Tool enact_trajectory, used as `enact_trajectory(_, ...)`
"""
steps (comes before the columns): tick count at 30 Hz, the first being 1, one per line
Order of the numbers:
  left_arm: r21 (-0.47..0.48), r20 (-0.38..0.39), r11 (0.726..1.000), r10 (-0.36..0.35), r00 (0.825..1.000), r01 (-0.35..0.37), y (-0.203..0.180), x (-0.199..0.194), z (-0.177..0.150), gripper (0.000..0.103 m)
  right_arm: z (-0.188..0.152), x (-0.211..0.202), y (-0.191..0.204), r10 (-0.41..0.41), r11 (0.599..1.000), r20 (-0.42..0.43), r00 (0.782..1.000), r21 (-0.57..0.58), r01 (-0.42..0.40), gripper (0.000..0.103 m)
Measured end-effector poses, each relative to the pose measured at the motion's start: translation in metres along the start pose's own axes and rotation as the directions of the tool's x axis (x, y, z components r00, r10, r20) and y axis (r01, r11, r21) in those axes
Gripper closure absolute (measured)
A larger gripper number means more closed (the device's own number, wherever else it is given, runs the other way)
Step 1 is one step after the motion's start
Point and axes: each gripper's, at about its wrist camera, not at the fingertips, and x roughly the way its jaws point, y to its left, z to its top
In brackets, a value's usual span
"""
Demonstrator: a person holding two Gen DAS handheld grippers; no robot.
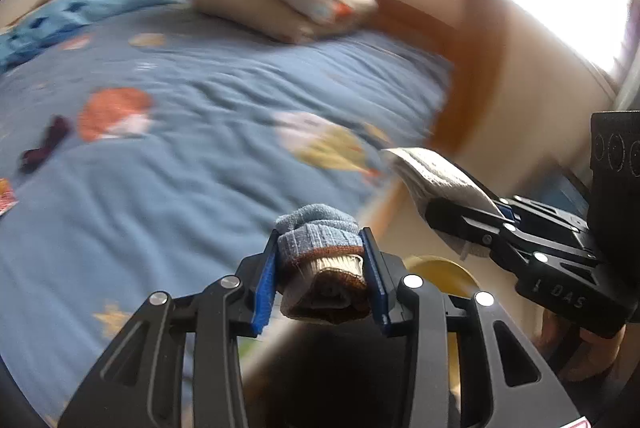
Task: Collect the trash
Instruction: 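Carry sock and mesh cloth over the yellow bucket and open both tools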
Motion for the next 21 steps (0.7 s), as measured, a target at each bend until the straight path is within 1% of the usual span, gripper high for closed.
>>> enact_trajectory(3, 0.048, -0.026, 0.998, -0.047, 0.999, 0.049, -0.034, 0.011, -0.009, 0.064, -0.027, -0.029, -0.025, -0.069, 0.997, -0.007, 0.998, 0.042, 0.07, 0.086)
enact_trajectory(5, 0.081, -0.052, 0.993, -0.081, 0.995, 0.085, -0.059, 0.02, -0.016, 0.064, -0.049, -0.046, -0.041, -0.117, 0.99, -0.03, 0.993, 0.074, 0.119, 0.086)
enact_trajectory(7, 0.11, -0.089, 0.986, -0.116, 0.989, 0.125, -0.082, 0.031, -0.025, 0.064, -0.069, -0.058, -0.054, -0.146, 0.983, -0.056, 0.988, 0.106, 0.151, 0.086)
enact_trajectory(11, 0.189, -0.154, 0.966, -0.146, 0.977, 0.174, -0.124, 0.054, -0.045, 0.064, -0.104, -0.075, -0.077, -0.186, 0.967, -0.112, 0.976, 0.156, 0.202, 0.086)
enact_trajectory(13, 0.19, -0.185, 0.961, -0.167, 0.968, 0.202, -0.137, 0.065, -0.052, 0.064, -0.121, -0.079, -0.089, -0.198, 0.958, -0.145, 0.97, 0.183, 0.223, 0.086)
enact_trajectory(15, 0.186, -0.222, 0.956, -0.182, 0.958, 0.225, -0.15, 0.077, -0.061, 0.064, -0.138, -0.082, -0.1, -0.191, 0.948, -0.181, 0.965, 0.221, 0.229, 0.086)
enact_trajectory(18, 0.192, -0.262, 0.951, -0.187, 0.947, 0.241, -0.164, 0.093, -0.071, 0.064, -0.154, -0.085, -0.112, -0.21, 0.932, -0.213, 0.954, 0.252, 0.261, 0.086)
enact_trajectory(19, 0.187, -0.275, 0.95, -0.193, 0.942, 0.249, -0.167, 0.097, -0.072, 0.062, -0.157, -0.087, -0.115, -0.218, 0.928, -0.214, 0.952, 0.258, 0.27, 0.085)
enact_trajectory(20, 0.182, -0.289, 0.949, -0.198, 0.937, 0.256, -0.168, 0.102, -0.073, 0.052, -0.158, -0.087, -0.118, -0.223, 0.924, -0.22, 0.95, 0.263, 0.278, 0.08)
enact_trajectory(21, 0.176, -0.297, 0.95, -0.2, 0.934, 0.259, -0.169, 0.106, -0.074, 0.041, -0.161, -0.087, -0.122, -0.239, 0.918, -0.239, 0.941, 0.261, 0.299, 0.069)
